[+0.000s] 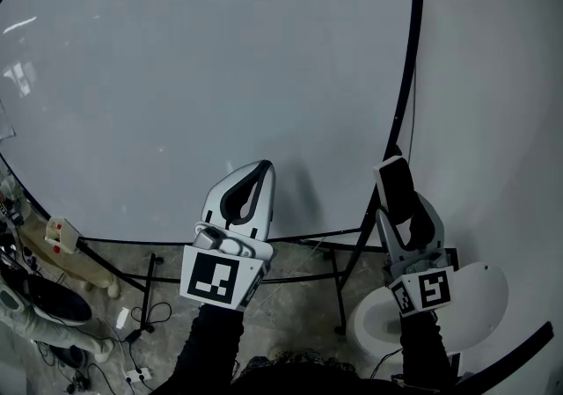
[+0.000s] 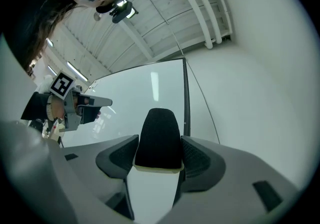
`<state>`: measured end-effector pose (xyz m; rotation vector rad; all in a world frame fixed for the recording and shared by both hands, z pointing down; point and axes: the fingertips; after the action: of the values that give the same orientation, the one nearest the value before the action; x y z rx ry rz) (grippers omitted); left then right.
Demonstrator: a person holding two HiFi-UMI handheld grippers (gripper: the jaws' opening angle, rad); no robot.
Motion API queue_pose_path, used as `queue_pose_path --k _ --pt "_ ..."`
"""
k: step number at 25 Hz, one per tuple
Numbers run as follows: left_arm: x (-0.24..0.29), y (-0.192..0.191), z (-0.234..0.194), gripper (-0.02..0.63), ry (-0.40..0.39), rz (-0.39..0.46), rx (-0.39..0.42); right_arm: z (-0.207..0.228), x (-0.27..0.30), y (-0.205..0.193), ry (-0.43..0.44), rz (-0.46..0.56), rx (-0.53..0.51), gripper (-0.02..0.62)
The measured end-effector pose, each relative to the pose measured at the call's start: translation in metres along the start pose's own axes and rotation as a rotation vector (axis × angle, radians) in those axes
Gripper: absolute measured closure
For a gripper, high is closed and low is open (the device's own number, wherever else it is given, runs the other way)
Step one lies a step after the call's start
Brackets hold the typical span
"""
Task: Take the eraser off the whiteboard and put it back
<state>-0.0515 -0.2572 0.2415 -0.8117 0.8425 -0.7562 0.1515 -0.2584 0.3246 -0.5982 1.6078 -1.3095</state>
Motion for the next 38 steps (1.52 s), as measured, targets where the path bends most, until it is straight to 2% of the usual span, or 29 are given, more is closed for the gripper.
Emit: queue_pose_path --k 7,10,13,22,25,31,34,38 --pt "-0.005 -0.025 0.005 0.600 -0.024 -0.041 -0.052 0.000 -0.010 -0.053 -0.030 -0.069 0.048 0.319" --pt "-0.007 -0.035 0.010 0.600 -0.057 -0.074 -0.049 0.010 -0.014 -0.075 -0.060 -0.092 0.068 0.320" --pt "-0.007 -0.038 0.012 0.600 -0.061 -0.058 -0.071 0.014 -0.015 -0.100 -0.084 -0.131 0.089 0.319" --pt "-0.008 -0.051 0.012 0.600 -0.086 -0.087 -0.058 0.028 -0.020 -0.171 -0.171 -0.252 0.153 0.319" --pt "-0.007 -0.050 0.014 0.600 -0.110 -0.081 -0.044 0.032 -0.021 -0.183 -0.192 -0.269 0.160 0.319" --pt "-0.006 -0.054 0.012 0.600 -0.109 -0.082 -0.048 0.035 -0.022 -0.202 -0.215 -0.295 0.164 0.319" --pt "-0.006 -0.053 0.010 0.600 -0.115 -0.056 -0.043 0.034 -0.019 -0.210 -0.219 -0.308 0.170 0.319" --pt "-0.008 -0.069 0.012 0.600 -0.116 -0.114 -0.070 0.037 -0.016 -0.226 -0.219 -0.340 0.177 0.319"
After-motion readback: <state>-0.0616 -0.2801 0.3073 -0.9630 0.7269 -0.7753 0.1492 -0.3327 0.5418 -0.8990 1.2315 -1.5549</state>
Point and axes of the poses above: the fingertips, and each gripper's own axes: x forward along the fingers, z to its right, y out of its top, and after that the axes turned 11 degrees about x, right-handed
